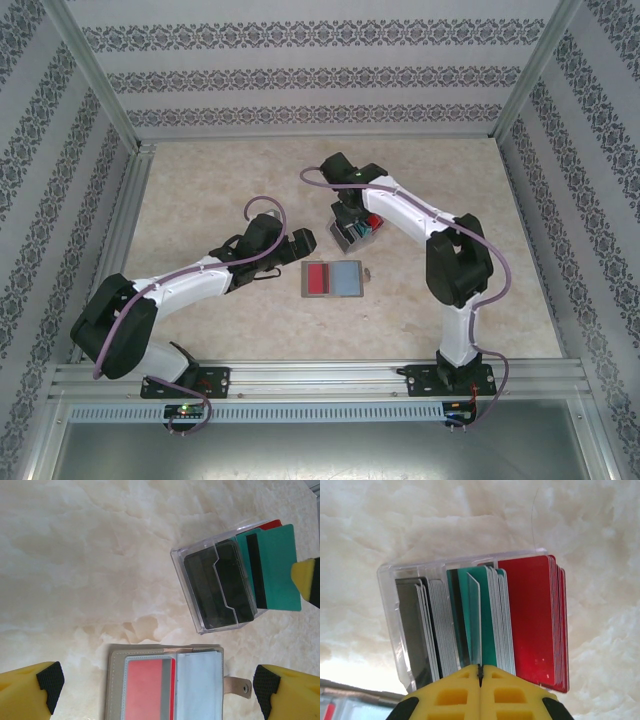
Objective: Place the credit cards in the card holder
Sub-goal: Pick up the credit card from the storage box, then pass the credit card.
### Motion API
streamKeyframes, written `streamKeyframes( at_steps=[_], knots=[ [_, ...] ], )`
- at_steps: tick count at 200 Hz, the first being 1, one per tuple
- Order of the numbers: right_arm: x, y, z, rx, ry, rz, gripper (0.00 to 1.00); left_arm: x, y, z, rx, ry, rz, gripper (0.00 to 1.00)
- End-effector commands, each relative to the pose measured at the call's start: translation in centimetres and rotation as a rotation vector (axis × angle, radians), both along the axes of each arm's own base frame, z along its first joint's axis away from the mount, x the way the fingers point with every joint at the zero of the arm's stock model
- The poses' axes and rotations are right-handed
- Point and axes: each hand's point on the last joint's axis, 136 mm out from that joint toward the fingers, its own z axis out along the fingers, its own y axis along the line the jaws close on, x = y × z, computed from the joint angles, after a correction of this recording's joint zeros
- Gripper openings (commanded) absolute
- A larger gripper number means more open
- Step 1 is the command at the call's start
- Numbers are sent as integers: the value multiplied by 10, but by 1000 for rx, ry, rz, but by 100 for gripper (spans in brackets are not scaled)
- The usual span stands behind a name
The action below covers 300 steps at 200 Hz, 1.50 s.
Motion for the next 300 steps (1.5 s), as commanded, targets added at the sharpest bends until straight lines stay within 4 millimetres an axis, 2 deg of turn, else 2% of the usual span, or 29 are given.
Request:
streamKeyframes(
  at_steps=[1,45,63,93,115,143,166,192,206,227,245,272,300],
  knots=[
    [-10,-3,32,84,-32,-30,0,0,4,3,-19,0,16,99],
    [-26,0,69,369,-46,-77,0,7,-1,22,-92,-32,-1,96],
    [-34,7,85,585,-16,-118,0,11,1,30,-174,-41,17,93],
    [-44,25,115,1051,68,-182,0,25,-9,61,-414,-102,-15,93],
    [-47,29,120,1202,97,-223,0,28,-30,84,-479,-123,-119,92],
    [-50,33,120,1294,151,-255,0,34,-53,106,-567,-137,-224,89],
    [-50,38,127,1358,165,-214,0,38,-63,106,-591,-124,-260,84],
    [-49,38,121,1364,190,-220,0,41,-71,113,-639,-127,-292,78],
    [-49,38,117,1364,200,-228,0,42,-70,113,-646,-131,-283,71],
    [-48,37,114,1363,199,-233,0,41,-65,119,-625,-164,-270,65],
    [-49,37,112,1364,204,-237,0,39,-63,123,-628,-174,-270,53],
    [-49,36,107,1359,218,-247,0,37,-66,135,-661,-196,-295,45],
    [-47,33,101,1358,227,-265,0,37,-66,137,-651,-203,-298,38]
  ],
)
